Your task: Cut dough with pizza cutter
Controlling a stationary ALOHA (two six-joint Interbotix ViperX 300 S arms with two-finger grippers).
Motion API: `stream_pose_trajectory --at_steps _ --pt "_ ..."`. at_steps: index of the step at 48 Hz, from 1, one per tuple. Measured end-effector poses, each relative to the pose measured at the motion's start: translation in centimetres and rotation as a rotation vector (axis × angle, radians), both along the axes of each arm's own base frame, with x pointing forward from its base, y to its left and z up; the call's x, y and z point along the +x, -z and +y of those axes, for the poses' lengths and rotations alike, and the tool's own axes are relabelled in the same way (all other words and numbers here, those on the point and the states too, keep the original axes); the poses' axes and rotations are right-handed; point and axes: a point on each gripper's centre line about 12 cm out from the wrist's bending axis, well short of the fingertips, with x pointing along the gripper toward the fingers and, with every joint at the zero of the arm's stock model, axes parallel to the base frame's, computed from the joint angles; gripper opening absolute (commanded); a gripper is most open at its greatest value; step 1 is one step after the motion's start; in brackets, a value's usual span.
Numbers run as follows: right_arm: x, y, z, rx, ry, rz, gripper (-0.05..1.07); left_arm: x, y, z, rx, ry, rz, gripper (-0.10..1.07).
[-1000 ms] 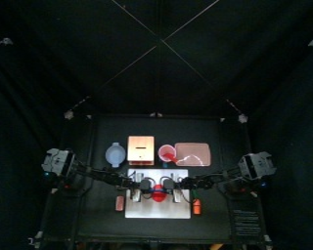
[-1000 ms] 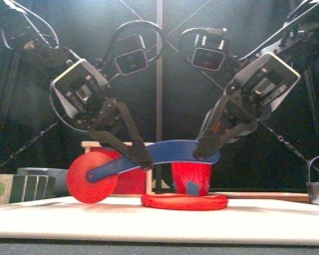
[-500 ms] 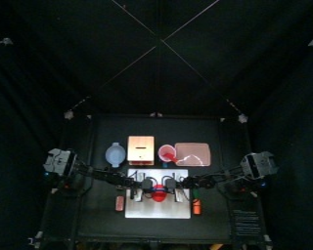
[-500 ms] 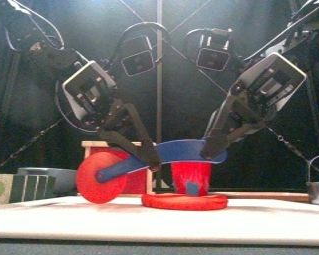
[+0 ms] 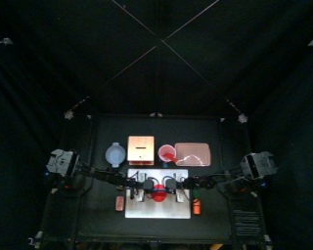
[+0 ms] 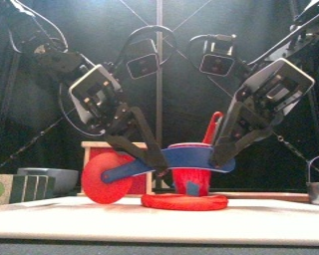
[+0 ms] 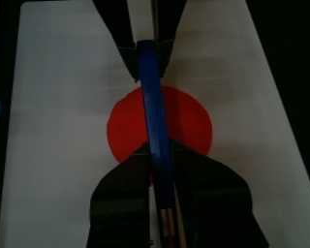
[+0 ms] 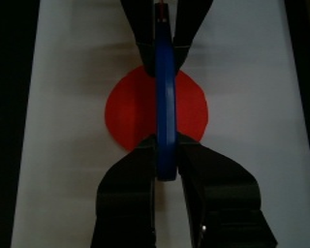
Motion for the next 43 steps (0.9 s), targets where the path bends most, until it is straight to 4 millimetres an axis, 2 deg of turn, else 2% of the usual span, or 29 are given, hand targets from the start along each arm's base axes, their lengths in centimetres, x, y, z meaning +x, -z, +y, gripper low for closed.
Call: stream_pose_trajectory --at_steps 43 --pt "-3.4 0.9 0.3 0.015 -0.001 0.046 0.36 3.9 0.9 -0.7 -0.010 -0.005 -0.023 0.46"
